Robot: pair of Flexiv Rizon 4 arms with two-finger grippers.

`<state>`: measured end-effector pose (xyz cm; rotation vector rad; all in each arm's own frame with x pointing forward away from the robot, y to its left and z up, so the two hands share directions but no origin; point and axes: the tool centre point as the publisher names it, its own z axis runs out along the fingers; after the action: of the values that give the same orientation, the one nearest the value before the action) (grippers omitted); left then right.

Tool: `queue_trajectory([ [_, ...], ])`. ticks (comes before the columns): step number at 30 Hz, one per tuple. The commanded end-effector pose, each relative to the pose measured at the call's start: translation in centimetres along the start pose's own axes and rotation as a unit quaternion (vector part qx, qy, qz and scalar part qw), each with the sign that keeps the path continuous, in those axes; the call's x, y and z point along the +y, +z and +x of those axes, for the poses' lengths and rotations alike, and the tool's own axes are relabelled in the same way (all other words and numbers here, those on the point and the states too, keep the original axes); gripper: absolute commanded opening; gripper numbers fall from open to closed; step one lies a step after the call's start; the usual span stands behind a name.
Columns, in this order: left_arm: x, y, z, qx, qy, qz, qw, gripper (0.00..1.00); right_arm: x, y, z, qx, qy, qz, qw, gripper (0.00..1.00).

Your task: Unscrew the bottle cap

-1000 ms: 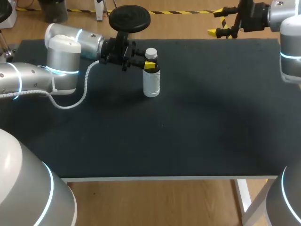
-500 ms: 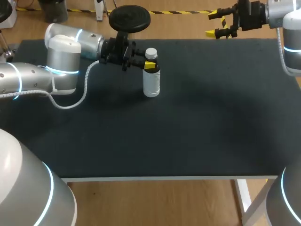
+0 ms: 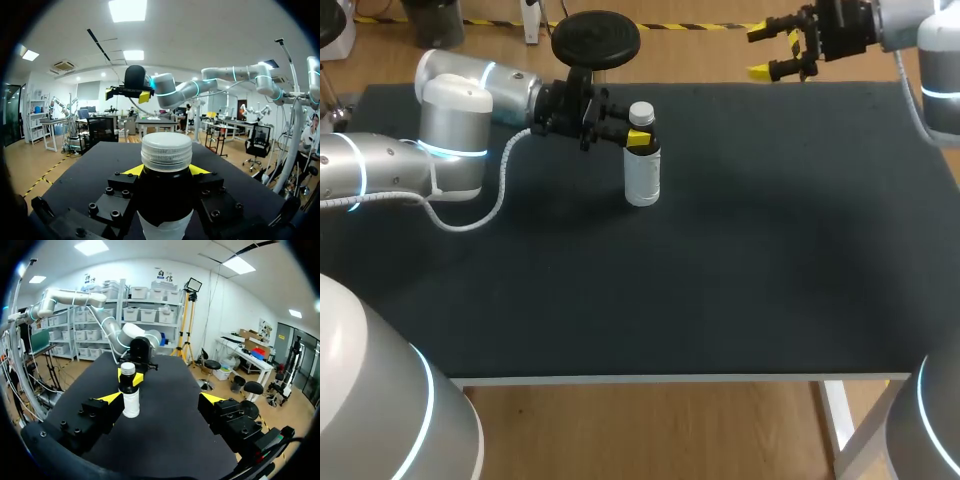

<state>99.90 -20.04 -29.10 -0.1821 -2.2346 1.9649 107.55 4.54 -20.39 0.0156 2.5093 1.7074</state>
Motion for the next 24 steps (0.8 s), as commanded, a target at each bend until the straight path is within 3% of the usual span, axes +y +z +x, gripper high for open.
queue_trajectory([
  [1, 0.2, 0.0, -0.2, 0.003, 0.0, 0.001, 1.0, 0.0, 0.3, 1.3, -0.5, 0.057, 0.01, 0.005, 0.998, 1.0],
  [8, 0.2, 0.0, -0.2, 0.003, 0.0, 0.001, 1.0, 0.0, 0.8, 3.8, 0.7, 0.081, 0.025, -0.001, 0.996, 1.0],
  [24, 0.2, 0.0, -0.2, 0.003, 0.0, 0.001, 1.0, 0.0, 0.4, 9.8, 2.8, 0.057, 0.041, 0.026, 0.997, 1.0],
])
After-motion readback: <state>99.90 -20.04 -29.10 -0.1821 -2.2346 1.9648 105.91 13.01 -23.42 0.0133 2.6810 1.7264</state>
